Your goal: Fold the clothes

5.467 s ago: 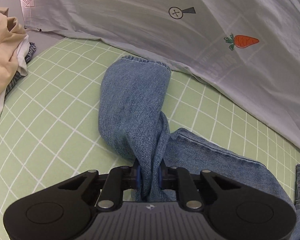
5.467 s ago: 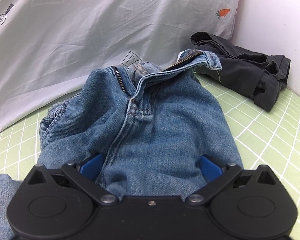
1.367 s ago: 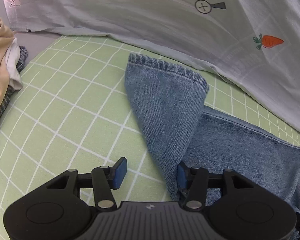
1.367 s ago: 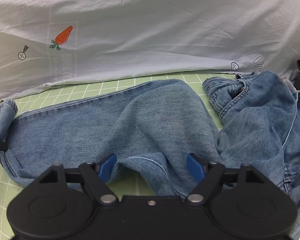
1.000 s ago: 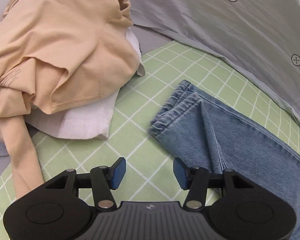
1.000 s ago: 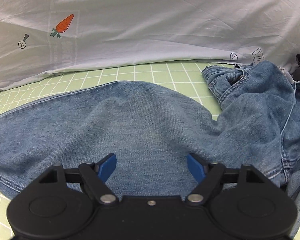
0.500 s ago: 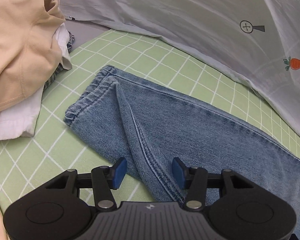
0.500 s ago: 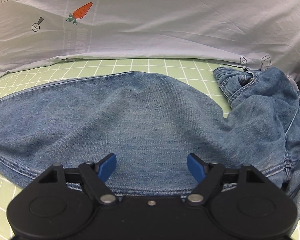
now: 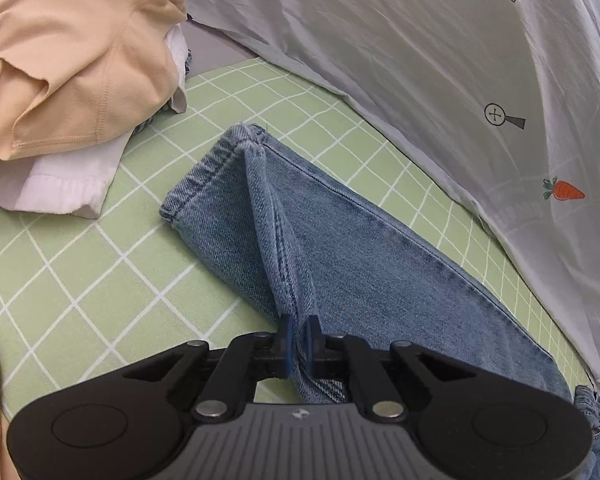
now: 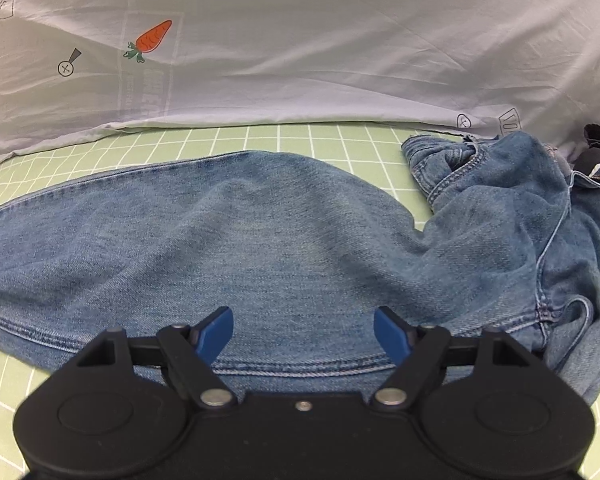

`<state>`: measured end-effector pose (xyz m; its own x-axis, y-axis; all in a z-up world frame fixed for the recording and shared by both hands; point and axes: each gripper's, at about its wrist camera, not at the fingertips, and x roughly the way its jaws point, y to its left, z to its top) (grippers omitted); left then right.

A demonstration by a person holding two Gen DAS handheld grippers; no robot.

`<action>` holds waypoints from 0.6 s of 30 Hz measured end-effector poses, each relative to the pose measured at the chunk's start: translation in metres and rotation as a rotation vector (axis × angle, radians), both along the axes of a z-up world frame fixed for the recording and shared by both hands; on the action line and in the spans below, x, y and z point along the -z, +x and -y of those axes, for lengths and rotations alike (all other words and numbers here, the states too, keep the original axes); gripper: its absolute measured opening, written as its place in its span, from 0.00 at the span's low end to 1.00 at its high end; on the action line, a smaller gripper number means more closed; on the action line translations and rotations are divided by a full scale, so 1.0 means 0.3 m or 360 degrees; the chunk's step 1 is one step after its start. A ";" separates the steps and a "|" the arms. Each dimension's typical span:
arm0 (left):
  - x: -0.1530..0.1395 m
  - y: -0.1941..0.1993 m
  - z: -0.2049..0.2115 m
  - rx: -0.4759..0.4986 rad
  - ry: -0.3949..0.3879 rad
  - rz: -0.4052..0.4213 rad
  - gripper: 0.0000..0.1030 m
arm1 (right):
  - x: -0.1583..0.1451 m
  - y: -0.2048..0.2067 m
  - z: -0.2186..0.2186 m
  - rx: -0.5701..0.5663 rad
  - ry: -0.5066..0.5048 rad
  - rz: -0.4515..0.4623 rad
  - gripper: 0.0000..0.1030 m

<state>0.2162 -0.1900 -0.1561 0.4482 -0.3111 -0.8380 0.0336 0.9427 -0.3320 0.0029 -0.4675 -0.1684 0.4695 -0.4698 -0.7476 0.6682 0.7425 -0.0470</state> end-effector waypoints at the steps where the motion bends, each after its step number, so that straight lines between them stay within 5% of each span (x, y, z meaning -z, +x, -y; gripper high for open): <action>1: -0.008 -0.021 -0.016 0.0008 0.0008 0.0000 0.07 | -0.007 -0.013 0.000 0.0009 -0.0005 0.0008 0.76; 10: 0.013 -0.208 -0.233 -0.0134 -0.0047 -0.0173 0.09 | -0.093 -0.193 -0.018 0.0125 -0.0108 0.0146 0.84; 13: -0.009 -0.248 -0.224 -0.0106 0.0033 -0.0132 0.08 | -0.104 -0.258 -0.020 0.0161 -0.0121 0.0180 0.87; 15: -0.035 -0.272 -0.203 -0.0054 0.0058 -0.0073 0.13 | -0.109 -0.300 -0.016 0.0182 -0.0124 0.0198 0.90; 18: -0.072 -0.310 -0.129 0.0094 0.0077 0.0014 0.34 | -0.114 -0.358 0.001 0.0201 -0.0130 0.0217 0.96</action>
<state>0.1232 -0.1514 -0.1346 0.4379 -0.2965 -0.8487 0.0926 0.9539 -0.2854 -0.1045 -0.4679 -0.1343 0.4974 -0.5878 -0.6380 0.7601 0.6498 -0.0062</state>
